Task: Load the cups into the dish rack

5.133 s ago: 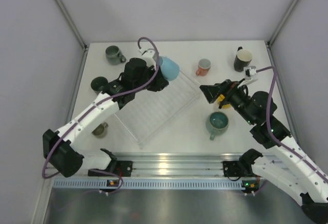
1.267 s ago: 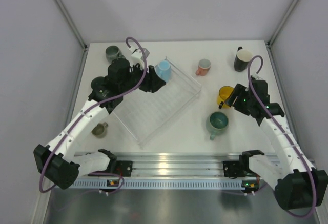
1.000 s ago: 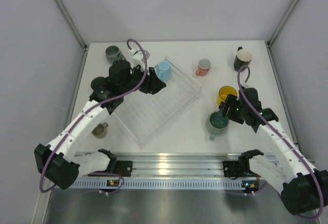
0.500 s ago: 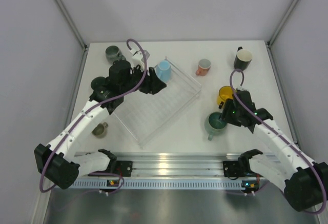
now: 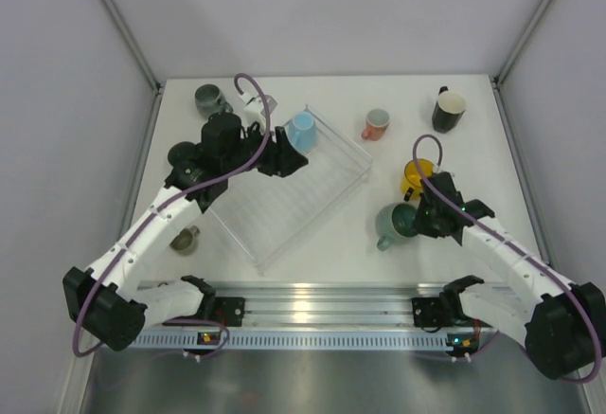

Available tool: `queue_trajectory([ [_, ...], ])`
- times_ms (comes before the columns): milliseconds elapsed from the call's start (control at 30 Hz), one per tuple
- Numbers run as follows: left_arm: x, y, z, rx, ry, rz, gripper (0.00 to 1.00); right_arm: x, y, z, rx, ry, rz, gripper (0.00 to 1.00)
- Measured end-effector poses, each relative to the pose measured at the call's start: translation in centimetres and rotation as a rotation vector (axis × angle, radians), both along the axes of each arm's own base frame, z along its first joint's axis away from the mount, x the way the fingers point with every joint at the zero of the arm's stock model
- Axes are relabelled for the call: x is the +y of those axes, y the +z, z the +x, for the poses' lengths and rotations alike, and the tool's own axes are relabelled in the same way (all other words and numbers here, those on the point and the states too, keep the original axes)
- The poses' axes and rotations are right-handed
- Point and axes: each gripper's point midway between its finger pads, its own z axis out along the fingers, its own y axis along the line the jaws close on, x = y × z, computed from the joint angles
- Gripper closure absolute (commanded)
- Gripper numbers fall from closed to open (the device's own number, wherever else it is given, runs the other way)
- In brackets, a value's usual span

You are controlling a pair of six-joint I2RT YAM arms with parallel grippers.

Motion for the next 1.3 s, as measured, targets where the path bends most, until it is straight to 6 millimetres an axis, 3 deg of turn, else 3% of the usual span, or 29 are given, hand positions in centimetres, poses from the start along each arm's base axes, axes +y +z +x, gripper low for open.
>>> queue_trajectory([
  [67, -0.1, 0.2, -0.2, 0.004, -0.007, -0.01, 0.43, -0.2, -0.1, -0.1, 0.005, -0.002, -0.01, 1.0],
  [300, -0.9, 1.1, -1.6, 0.044, -0.063, -0.067, 0.43, 0.4, 1.1, -0.9, -0.008, 0.022, 0.029, 1.0],
  [400, -1.4, 2.1, -2.4, 0.067, -0.098, -0.108, 0.43, 0.9, 3.7, -0.3, -0.084, 0.025, 0.075, 1.0],
  [600, -2.6, 5.9, -4.1, 0.108, -0.178, -0.225, 0.43, 2.6, 12.0, 2.7, -0.409, 0.034, 0.225, 1.0],
  [800, -4.2, 8.5, -6.3, 0.198, -0.309, -0.407, 0.4, 4.8, 18.5, 5.4, -0.683, 0.079, 0.388, 1.0],
  [1033, -5.2, 8.1, -6.9, 0.322, -0.364, -0.494, 0.35, 7.4, 23.3, 8.1, -0.861, 0.131, 0.531, 1.0],
  [1300, -6.7, 8.3, -7.3, 0.381, -0.418, -0.534, 0.34, 9.4, 25.5, 9.9, -0.956, 0.181, 0.641, 1.0],
])
